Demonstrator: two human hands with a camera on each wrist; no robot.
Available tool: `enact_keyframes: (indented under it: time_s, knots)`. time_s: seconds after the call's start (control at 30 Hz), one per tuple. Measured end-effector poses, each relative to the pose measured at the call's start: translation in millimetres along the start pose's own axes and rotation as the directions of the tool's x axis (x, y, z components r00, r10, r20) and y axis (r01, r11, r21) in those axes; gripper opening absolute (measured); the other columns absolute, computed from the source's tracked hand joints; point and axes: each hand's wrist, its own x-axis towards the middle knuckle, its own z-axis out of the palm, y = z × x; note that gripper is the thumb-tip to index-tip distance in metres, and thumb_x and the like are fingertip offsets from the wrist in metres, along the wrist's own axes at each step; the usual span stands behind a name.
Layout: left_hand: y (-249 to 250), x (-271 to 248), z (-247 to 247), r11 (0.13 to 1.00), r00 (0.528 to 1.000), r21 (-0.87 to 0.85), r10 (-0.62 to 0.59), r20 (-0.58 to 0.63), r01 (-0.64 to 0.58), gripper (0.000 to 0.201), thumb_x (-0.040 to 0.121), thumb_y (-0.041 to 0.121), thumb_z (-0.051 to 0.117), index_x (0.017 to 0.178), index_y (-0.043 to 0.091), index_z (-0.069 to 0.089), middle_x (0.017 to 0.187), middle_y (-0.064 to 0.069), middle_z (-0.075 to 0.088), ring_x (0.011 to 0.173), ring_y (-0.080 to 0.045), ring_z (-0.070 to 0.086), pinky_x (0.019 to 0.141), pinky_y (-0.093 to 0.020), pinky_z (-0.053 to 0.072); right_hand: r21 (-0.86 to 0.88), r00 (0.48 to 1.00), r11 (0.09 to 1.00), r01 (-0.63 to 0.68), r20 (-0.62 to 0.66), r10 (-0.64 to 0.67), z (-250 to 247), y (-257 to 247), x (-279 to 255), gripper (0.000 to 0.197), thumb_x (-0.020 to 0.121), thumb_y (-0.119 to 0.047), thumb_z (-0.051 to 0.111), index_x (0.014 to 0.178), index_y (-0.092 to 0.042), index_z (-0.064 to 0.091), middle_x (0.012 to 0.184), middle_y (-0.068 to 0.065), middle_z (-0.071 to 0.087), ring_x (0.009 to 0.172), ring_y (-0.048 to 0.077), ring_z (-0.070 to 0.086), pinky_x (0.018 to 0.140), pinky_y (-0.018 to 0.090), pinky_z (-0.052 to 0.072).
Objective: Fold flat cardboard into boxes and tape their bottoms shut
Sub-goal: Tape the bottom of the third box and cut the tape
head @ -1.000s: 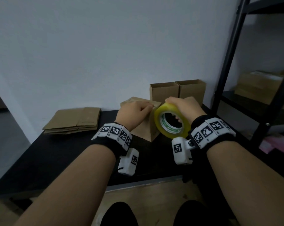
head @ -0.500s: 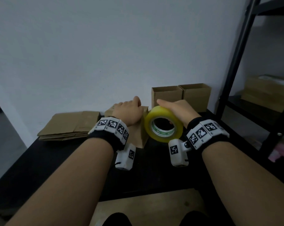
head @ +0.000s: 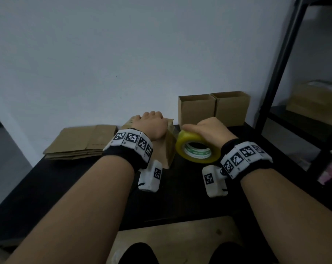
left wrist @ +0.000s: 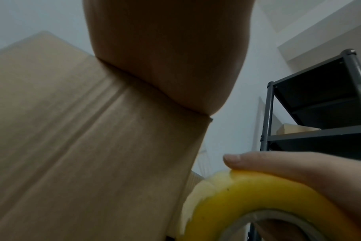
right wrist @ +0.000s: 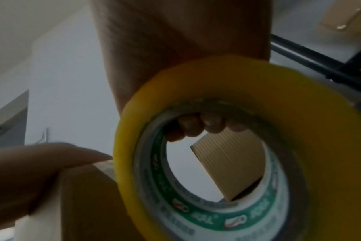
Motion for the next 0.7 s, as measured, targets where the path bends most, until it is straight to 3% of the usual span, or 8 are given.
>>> enact_keyframes:
  time_s: [0.1,0.2,0.33,0.43,0.57,0.7]
  knots:
    - [3.7,-3.6,-2.3,0.999,0.999,-0.001,-0.037,-0.002,0.037,0.052,0.098,0.036,0.023,0.143,0.012,0.035,0.148,-0.010,0.035,0.137,-0.030,0.030,0.113,-0.050,0.022,-0.139,1.000,0.990,-0.004,-0.009,0.003,1.3,-1.7,7.0,0.054,0.078,-0.057,0.068,0.072,-0.004,0.068,0.070,0.014,0.062,0.071,0.027,0.063,0.063,0.033,0.043]
    - [6.1,-6.9,-5.2,0.996,0.996,-0.031,-0.087,0.033,0.088,0.064,0.097,0.052,0.016,0.146,0.014,0.031,0.153,-0.010,0.029,0.141,-0.029,0.024,0.115,-0.051,0.017,-0.239,1.000,0.971,-0.004,-0.021,-0.001,3.0,-8.3,12.0,0.053,0.075,-0.061,0.068,0.061,-0.010,0.060,0.061,0.006,0.056,0.063,0.022,0.059,0.062,0.034,0.045]
    - [4.7,-5.4,-9.7,0.990,0.986,-0.049,-0.127,0.112,0.133,0.080,0.089,0.070,0.016,0.150,0.018,0.023,0.158,-0.005,0.020,0.146,-0.026,0.014,0.117,-0.051,0.013,-0.166,1.000,0.986,-0.007,-0.017,0.005,-5.9,-2.5,5.5,0.061,0.079,-0.067,0.061,0.072,-0.007,0.062,0.070,0.010,0.058,0.072,0.025,0.062,0.073,0.036,0.047]
    - [8.9,-6.7,-10.5,0.992,0.986,0.027,-0.123,0.113,0.120,0.079,0.089,0.069,0.022,0.149,0.018,0.023,0.158,-0.005,0.021,0.146,-0.026,0.015,0.116,-0.051,0.014,0.001,0.999,1.000,-0.016,-0.051,0.016,-15.2,9.3,-5.3,0.065,0.083,-0.067,0.056,0.094,-0.004,0.070,0.093,0.011,0.068,0.088,0.023,0.064,0.084,0.037,0.048]
    - [13.8,-12.9,-10.6,0.991,0.988,0.047,-0.133,0.076,0.129,0.078,0.089,0.068,0.027,0.148,0.017,0.027,0.156,-0.007,0.025,0.144,-0.026,0.018,0.115,-0.053,0.013,0.090,0.997,0.996,-0.014,-0.073,0.021,-11.8,21.6,-17.1,0.051,0.084,-0.065,0.057,0.102,-0.019,0.065,0.102,0.001,0.063,0.094,0.016,0.059,0.080,0.032,0.046]
    - [14.8,-16.0,-11.6,0.982,0.979,0.057,-0.184,0.093,0.179,0.081,0.086,0.069,0.030,0.150,0.018,0.023,0.157,-0.006,0.022,0.146,-0.026,0.014,0.116,-0.053,0.007,0.153,0.991,0.985,-0.076,-0.101,0.092,-3.0,25.2,-14.3,0.053,0.083,-0.067,0.056,0.104,-0.019,0.061,0.102,0.000,0.061,0.095,0.016,0.058,0.084,0.036,0.046]
